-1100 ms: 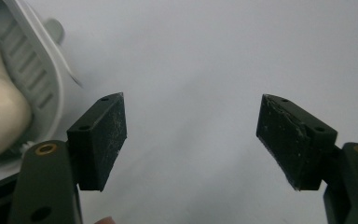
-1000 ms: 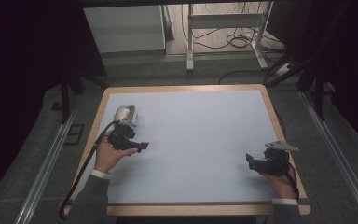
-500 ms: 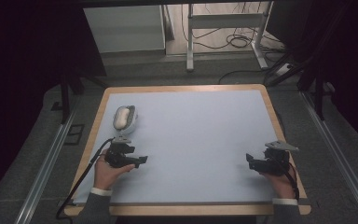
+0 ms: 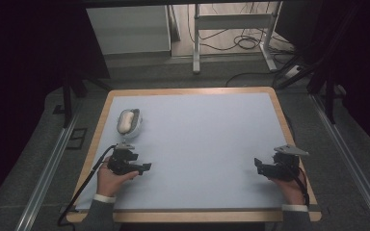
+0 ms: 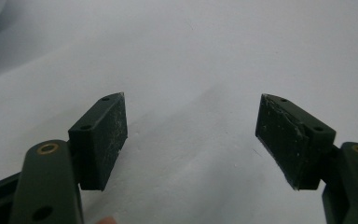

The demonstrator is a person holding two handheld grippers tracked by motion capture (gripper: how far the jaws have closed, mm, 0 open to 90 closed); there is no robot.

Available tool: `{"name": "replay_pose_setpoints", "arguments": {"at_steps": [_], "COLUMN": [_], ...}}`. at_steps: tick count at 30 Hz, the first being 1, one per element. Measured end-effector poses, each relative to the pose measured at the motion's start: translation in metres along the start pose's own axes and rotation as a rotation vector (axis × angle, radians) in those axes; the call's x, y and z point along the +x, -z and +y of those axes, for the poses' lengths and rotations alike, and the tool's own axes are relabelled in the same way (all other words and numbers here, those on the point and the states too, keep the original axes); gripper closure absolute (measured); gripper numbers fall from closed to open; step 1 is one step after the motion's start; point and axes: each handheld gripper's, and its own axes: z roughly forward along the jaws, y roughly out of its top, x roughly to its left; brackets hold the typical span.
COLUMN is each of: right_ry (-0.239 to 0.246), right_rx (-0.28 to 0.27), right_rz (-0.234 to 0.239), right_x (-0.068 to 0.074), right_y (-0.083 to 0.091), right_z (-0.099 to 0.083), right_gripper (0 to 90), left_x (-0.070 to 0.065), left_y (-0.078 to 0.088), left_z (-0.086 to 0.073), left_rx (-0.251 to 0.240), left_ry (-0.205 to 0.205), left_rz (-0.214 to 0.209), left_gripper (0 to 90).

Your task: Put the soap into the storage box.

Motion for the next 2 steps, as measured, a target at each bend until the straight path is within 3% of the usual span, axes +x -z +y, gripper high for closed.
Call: {"name": "replay_pose_setpoints", "arguments": {"at_steps": [2], "right_ry": [0.002], "right_rx": [0.001], "right_rz": [0.0], "right_x": [0.0], "right_y": [-0.0004], "right_z": [0.0], "right_gripper": [6.3], "left_x": [0.0003], "left_y": [-0.0002], "left_z": [0.0002], "left_rx": [-0.002], "left_ry": [0.001], "left_rz": [-0.002], "left_gripper": [25.4]}}
